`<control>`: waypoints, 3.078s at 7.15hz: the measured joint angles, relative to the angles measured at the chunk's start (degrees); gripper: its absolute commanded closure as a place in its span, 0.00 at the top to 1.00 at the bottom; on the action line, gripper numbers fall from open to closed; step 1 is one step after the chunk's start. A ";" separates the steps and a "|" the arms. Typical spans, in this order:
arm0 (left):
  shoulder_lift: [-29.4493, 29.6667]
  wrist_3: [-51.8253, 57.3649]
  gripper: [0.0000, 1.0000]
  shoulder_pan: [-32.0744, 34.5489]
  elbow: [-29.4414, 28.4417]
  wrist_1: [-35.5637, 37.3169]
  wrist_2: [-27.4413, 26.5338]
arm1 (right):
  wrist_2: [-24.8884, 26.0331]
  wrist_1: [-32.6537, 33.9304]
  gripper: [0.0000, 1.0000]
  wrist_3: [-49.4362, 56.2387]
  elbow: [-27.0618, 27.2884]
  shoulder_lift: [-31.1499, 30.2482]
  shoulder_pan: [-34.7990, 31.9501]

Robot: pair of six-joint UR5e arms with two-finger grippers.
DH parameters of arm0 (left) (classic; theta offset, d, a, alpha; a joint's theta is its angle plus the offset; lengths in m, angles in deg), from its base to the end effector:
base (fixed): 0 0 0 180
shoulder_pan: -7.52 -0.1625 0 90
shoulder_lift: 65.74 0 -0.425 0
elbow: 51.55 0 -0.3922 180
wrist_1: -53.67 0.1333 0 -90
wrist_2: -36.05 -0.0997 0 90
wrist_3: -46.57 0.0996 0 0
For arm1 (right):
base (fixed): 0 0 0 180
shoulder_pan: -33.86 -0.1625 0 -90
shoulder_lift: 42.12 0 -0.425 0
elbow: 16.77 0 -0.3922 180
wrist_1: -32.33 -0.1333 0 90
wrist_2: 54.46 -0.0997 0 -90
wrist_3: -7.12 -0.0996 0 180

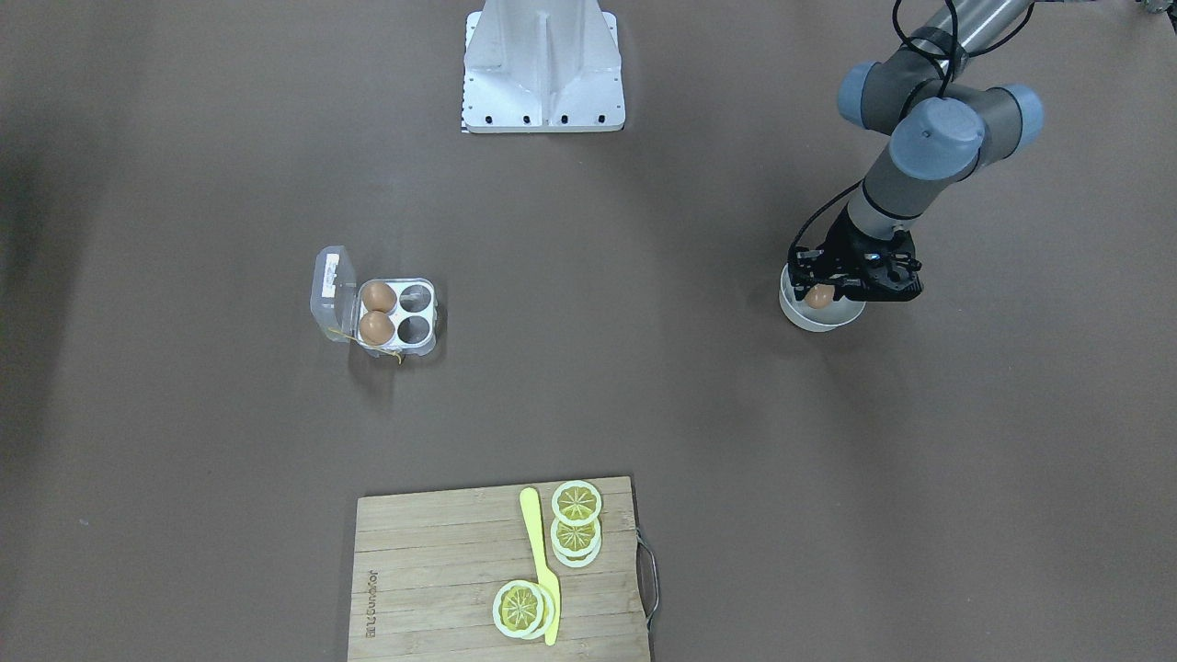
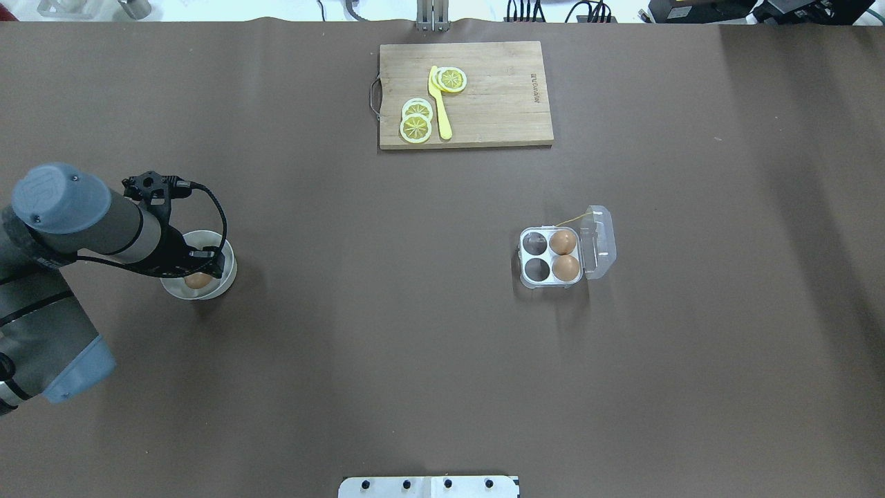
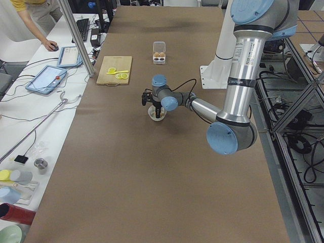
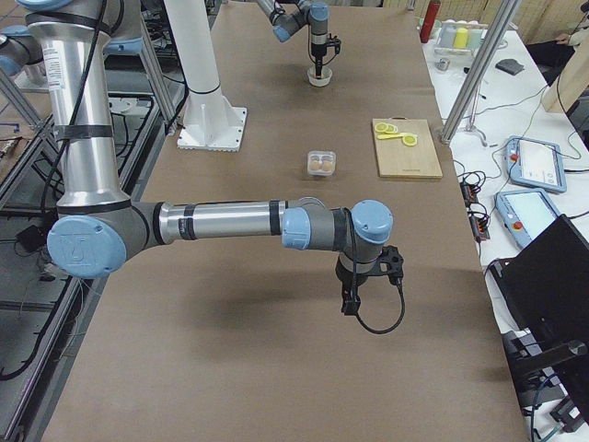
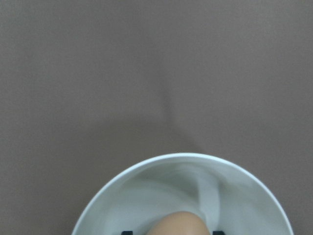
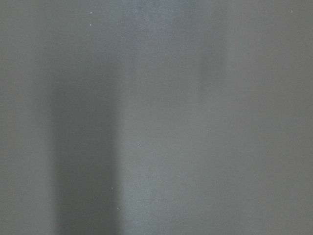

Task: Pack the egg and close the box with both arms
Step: 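Close the left gripper on the brown egg inside the bowl, then lift the egg out of the bowl and carry it to the egg box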

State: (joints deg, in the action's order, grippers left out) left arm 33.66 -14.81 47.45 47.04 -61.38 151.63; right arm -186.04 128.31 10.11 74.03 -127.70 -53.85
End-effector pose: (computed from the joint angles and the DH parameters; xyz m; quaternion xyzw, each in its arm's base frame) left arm 0.3842 -0.4393 0.4583 0.0313 0.4116 -0.0086 0.9108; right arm 0.0463 -0.5243 0.6264 -0.0040 -0.3550 -0.0407 0.9340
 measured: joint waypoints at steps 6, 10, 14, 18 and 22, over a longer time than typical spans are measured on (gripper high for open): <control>0.32 0.44 0.33 0.48 2.22 0.36 2.96 | -0.09 0.00 1.00 0.00 -0.01 -0.36 0.00; 9.59 0.42 0.33 2.54 6.33 14.41 6.09 | -0.33 0.00 1.00 -0.08 0.05 -0.03 0.13; 20.59 -0.08 0.33 2.20 4.23 20.20 6.08 | -0.01 -0.12 1.00 0.29 0.13 0.32 0.70; 31.43 -1.15 0.33 -0.10 -2.75 19.99 5.38 | 0.17 -0.12 1.00 0.48 0.10 0.13 0.87; 37.16 -4.79 0.33 -5.33 -9.75 13.10 0.92 | 0.21 -0.09 1.00 0.66 0.09 -0.20 0.88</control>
State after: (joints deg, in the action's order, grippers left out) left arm 70.82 -19.60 42.12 37.29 -48.28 152.55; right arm -185.83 128.22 10.77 74.12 -127.89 -52.97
